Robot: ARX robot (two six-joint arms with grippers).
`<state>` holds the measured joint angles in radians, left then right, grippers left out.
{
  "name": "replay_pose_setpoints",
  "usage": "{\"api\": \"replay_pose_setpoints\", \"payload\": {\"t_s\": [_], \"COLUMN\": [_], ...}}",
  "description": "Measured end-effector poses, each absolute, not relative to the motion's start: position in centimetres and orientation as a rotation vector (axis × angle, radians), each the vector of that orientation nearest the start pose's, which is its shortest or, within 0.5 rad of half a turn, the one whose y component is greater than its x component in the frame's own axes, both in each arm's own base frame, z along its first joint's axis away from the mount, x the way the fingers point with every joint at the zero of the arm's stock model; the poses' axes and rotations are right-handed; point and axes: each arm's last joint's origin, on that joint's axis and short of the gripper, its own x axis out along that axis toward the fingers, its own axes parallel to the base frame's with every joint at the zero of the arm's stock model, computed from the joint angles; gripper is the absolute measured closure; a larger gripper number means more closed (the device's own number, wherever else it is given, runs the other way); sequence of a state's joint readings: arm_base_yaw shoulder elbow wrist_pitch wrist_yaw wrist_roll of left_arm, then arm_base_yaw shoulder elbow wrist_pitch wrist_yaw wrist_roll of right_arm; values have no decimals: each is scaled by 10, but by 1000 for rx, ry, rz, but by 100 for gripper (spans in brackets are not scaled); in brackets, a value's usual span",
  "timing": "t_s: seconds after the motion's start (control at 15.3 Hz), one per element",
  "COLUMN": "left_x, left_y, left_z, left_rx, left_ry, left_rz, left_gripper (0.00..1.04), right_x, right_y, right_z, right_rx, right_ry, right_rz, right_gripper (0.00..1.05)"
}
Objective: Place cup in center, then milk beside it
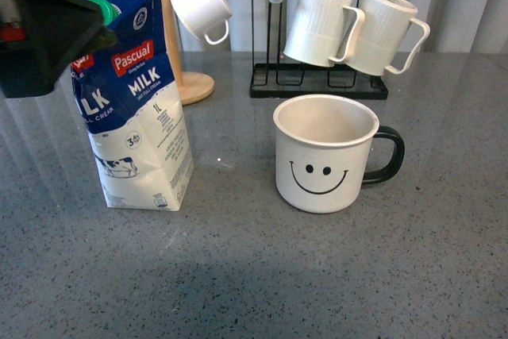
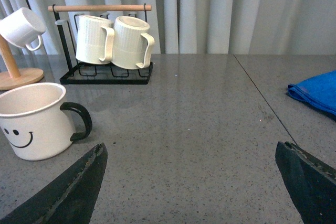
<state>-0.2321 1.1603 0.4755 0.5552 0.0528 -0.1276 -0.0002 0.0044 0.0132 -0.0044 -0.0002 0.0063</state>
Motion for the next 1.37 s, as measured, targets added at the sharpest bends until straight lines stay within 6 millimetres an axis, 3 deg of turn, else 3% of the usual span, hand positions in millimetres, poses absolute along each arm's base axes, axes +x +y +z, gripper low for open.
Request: {"api": "replay_pose_setpoints", "payload": {"t_s": [0.39, 0.65, 0.98, 1.04, 1.37], "left_x": [270, 273, 269, 265, 241], "left_y": [-72, -75, -77, -77, -92], "left_z": [213, 209, 206, 207, 229], "left_rx": [-105, -70, -35, -29, -33], "left_ry": [203, 191, 191, 188, 81], "left_rz": [-299, -297, -279, -278, -237], "left_gripper": [7, 51, 98, 103, 102], "right_x": [97, 97, 97, 97, 97], "right_y": [0, 0, 0, 0, 0], "right_z": [167, 167, 167, 167, 167], "right_rx": [6, 6, 6, 6, 6], "right_ry": [-4, -4, -5, -4, -4], "right_rz": [0, 0, 0, 0, 0], "right_gripper": [7, 7, 7, 7, 7]}}
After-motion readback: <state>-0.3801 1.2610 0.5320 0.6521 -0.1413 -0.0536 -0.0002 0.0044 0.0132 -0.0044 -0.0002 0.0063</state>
